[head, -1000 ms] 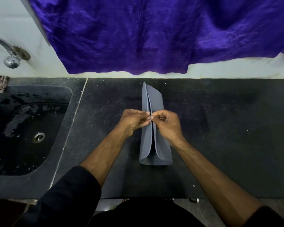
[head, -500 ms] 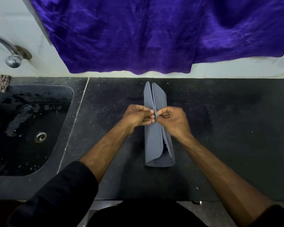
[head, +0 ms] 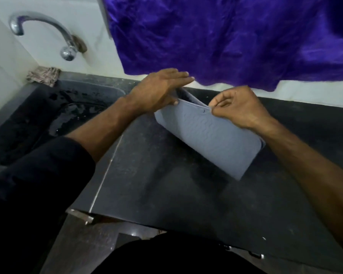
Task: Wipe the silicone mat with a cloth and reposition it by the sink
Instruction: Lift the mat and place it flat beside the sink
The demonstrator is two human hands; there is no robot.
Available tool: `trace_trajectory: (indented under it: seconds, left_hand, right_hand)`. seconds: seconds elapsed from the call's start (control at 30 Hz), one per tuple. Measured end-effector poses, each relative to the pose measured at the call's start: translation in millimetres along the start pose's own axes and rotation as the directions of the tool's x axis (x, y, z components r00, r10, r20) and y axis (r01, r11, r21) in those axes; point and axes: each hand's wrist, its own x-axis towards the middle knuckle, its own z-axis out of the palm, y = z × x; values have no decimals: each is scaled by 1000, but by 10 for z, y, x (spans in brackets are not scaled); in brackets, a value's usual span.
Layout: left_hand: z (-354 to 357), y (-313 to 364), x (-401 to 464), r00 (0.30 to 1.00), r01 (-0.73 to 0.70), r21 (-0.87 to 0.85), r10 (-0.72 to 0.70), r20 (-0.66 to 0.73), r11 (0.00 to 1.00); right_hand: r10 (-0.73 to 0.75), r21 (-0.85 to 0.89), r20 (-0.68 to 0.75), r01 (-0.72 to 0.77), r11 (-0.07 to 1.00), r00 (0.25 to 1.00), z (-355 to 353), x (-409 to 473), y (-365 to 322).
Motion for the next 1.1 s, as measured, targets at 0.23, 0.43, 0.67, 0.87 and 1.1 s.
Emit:
trace_trajectory:
  seconds: [0.23, 0.43, 0.67, 0.87, 1.1]
  left_hand:
    - [-28, -506, -600, 990, 97, 7, -97, 98, 995]
    - [15, -738, -910, 980, 187, 27, -188, 57, 982]
    - [81, -839, -1003, 968, 242, -10, -241, 72, 970]
    - [174, -913, -984, 968, 241, -50, -236, 90, 969]
    - [251, -948, -932, 969, 238, -66, -233, 77, 969]
  right_hand:
    - [-120, -32, 145, 126, 992, 982, 433, 320, -399]
    - [-148, -74, 216, 167, 983, 965, 777, 479, -562]
    - [-119, -108, 252, 151, 983, 960, 960, 615, -561]
    - [-101, -113, 235, 131, 985, 967, 1004, 708, -520]
    - [-72, -126, 238, 104, 986, 969, 1010, 781, -457]
